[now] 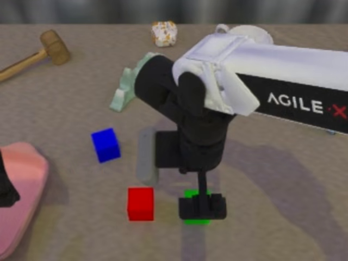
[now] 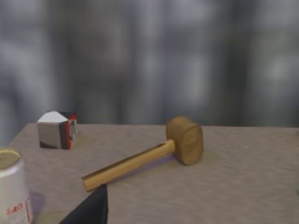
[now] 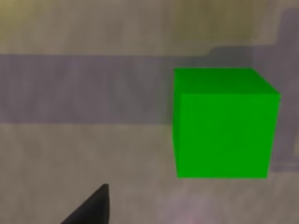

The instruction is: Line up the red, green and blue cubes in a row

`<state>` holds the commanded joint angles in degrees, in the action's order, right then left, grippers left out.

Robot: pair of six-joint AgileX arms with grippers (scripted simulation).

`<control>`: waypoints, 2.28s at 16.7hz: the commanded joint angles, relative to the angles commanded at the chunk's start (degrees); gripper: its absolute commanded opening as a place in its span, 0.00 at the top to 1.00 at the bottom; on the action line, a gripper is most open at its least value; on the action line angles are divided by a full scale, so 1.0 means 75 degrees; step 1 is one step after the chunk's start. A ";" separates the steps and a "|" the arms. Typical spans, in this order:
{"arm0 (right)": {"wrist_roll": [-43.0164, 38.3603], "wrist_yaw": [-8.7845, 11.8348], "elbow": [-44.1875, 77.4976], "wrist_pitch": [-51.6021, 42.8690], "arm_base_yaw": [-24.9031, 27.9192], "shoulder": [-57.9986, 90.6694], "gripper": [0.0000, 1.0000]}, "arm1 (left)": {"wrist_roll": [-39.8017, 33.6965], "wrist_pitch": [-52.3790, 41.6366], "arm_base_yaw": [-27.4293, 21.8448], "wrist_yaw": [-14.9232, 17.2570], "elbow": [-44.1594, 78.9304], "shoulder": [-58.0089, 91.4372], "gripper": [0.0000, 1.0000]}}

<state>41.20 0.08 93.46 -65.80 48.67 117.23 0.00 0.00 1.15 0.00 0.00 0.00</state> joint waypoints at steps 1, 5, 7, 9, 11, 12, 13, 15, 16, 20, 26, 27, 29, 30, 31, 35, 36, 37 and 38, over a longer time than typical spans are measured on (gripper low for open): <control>0.0000 0.0000 0.0000 0.0000 0.0000 0.0000 0.00 | 0.0000 0.0000 0.0000 0.0000 0.0000 0.0000 0.00; -0.0069 0.0027 -0.0191 0.0200 -0.0142 -0.0199 0.00 | 0.0117 -0.0153 -0.0063 0.0013 0.0220 0.0223 0.00; -0.0244 0.0084 -0.0595 0.0603 -0.0411 -0.0744 0.00 | 0.0396 -0.0509 -0.0194 0.0027 0.0756 0.0769 0.00; -0.0523 0.0156 -0.1209 0.1171 -0.0815 -0.1605 0.00 | 0.0805 -0.1033 -0.0371 0.0031 0.1567 0.1643 0.00; -0.0896 0.0231 -0.2022 0.1854 -0.1326 -0.2772 0.00 | 0.1314 -0.1692 -0.0582 0.0027 0.2578 0.2841 0.00; -0.1114 0.0267 -0.2502 0.2225 -0.1612 -0.3448 0.00 | 0.1598 -0.2063 -0.0699 0.0024 0.3137 0.3559 0.00; -0.1352 0.0300 -0.3033 0.2612 -0.1916 -0.4164 0.00 | 0.1896 -0.2455 -0.0821 0.0020 0.3720 0.4347 0.00; -0.1877 0.0354 -0.4235 0.3419 -0.2566 -0.5703 0.00 | 0.2521 -0.3291 -0.1081 0.0015 0.4929 0.6059 0.00; -0.2156 0.0374 -0.4890 0.3831 -0.2903 -0.6517 0.00 | 0.2842 -0.3725 -0.1216 0.0014 0.5540 0.6942 0.00; -0.3285 0.0388 -0.7614 0.5451 -0.4219 -0.9760 0.00 | 0.4114 -0.5455 -0.1765 0.0022 0.7914 1.0230 0.00; -0.4660 0.0216 -1.0857 0.7506 -0.5691 -1.3526 0.00 | 0.5714 -0.7551 -0.2466 0.0033 1.0990 1.4099 0.00; -0.4843 0.0174 -1.1245 0.7789 -0.5865 -1.3993 0.00 | 0.5919 -0.7805 -0.2555 0.0031 1.1396 1.4599 0.00; -0.5162 0.0091 -1.1876 0.8279 -0.6150 -1.4806 0.00 | 0.6257 -0.8216 -0.2704 0.0027 1.2078 1.5390 0.00; -0.5290 0.0055 -1.2113 0.8473 -0.6258 -1.5129 0.00 | 0.6386 -0.8371 -0.2761 0.0024 1.2345 1.5678 0.00; -0.5391 0.0024 -1.2290 0.8623 -0.6338 -1.5376 0.00 | 0.6486 -0.8489 -0.2804 0.0021 1.2554 1.5909 0.00; -0.5494 -0.0011 -1.2462 0.8773 -0.6413 -1.5630 0.00 | 0.6589 -0.8611 -0.2849 0.0018 1.2769 1.6157 0.00; -0.5494 -0.0011 -1.2462 0.8773 -0.6413 -1.5630 0.00 | 0.6589 -0.8611 -0.2849 0.0018 1.2769 1.6157 0.00; -0.5494 -0.0011 -1.2462 0.8773 -0.6413 -1.5630 0.00 | 0.6589 -0.8611 -0.2849 0.0018 1.2769 1.6157 0.00; -0.5494 -0.0011 -1.2462 0.8773 -0.6413 -1.5630 0.00 | 0.6580 -0.8594 -0.2808 0.0017 1.2748 1.6139 0.00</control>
<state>0.00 0.00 0.00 0.00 0.57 0.00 49.35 -64.46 -19.92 0.13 95.61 121.05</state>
